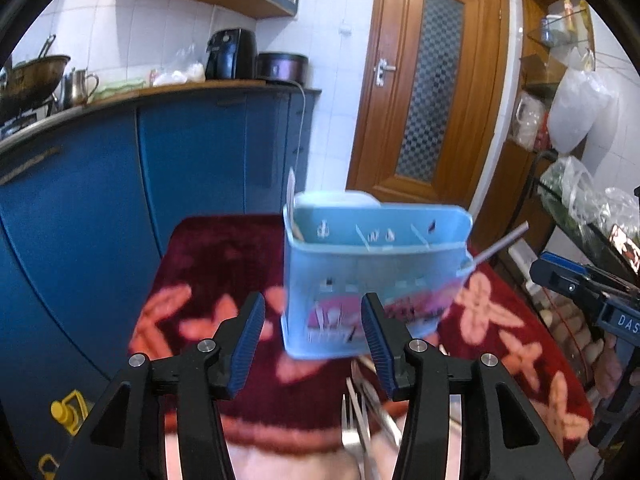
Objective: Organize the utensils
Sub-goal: 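Move both open tools back to the utensil pile, then grasp a wooden chopstick with the left tool while the right tool grasps a metal fork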
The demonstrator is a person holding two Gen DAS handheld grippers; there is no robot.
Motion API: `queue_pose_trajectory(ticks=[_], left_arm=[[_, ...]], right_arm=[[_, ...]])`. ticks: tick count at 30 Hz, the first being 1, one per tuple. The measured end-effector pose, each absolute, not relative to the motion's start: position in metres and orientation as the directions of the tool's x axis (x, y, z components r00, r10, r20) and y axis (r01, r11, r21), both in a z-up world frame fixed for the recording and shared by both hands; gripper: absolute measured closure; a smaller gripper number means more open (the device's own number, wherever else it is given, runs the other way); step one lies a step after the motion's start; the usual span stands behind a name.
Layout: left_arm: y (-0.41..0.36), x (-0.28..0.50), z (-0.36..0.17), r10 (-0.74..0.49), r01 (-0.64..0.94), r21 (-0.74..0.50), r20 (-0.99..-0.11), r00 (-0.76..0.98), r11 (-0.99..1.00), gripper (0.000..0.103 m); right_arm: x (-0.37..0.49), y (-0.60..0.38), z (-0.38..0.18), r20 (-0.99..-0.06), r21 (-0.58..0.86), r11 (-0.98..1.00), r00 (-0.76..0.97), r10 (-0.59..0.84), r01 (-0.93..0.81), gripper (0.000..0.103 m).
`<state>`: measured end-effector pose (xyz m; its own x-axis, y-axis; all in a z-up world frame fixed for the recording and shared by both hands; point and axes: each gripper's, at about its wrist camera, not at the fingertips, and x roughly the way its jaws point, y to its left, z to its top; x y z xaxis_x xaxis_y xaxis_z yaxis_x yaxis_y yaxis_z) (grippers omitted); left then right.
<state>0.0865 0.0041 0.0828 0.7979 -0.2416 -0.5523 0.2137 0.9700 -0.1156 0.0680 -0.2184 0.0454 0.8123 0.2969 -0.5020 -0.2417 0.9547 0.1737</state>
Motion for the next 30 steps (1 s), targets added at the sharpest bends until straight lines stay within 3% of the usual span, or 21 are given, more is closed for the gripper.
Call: queue_pose_trajectory(ticks=[11,24,26,29,30], left_arm=[[-0.004,0.071,0.046,-0.245,0.225,-0.117,-0.651,0.718,0.967,0.05],[-0.028,0.065,0.011,-0.276,0.286,-0.115,-0.732,0.623,0.951,0.05],[-0.031,0.065,0.008,-0.279,0.294,-0.114,-0.738,0.614,0.949,0.054],[-0.036,0.067,0.003,-0.285,0.309,-0.112,-0.749,0.598,0.944,0.066],[-0.036,0.067,0.002,-0.288,0.313,-0.115,-0.753,0.592,0.943,0.074]], right_arm=[[0.059,-0.21,0.002,-0.607,0.195,0.953,0.735,0.304,-0.233,0.051],[0.056,-0.207,-0.027,-0.662,0.229,0.948,0.679,0.317,-0.22,0.051],[0.055,-0.207,-0.03,-0.668,0.23,0.948,0.673,0.319,-0.221,0.051],[0.056,-0.206,-0.034,-0.675,0.231,0.947,0.663,0.322,-0.225,0.051],[0.056,-0.206,-0.035,-0.678,0.232,0.946,0.66,0.324,-0.226,0.052]])
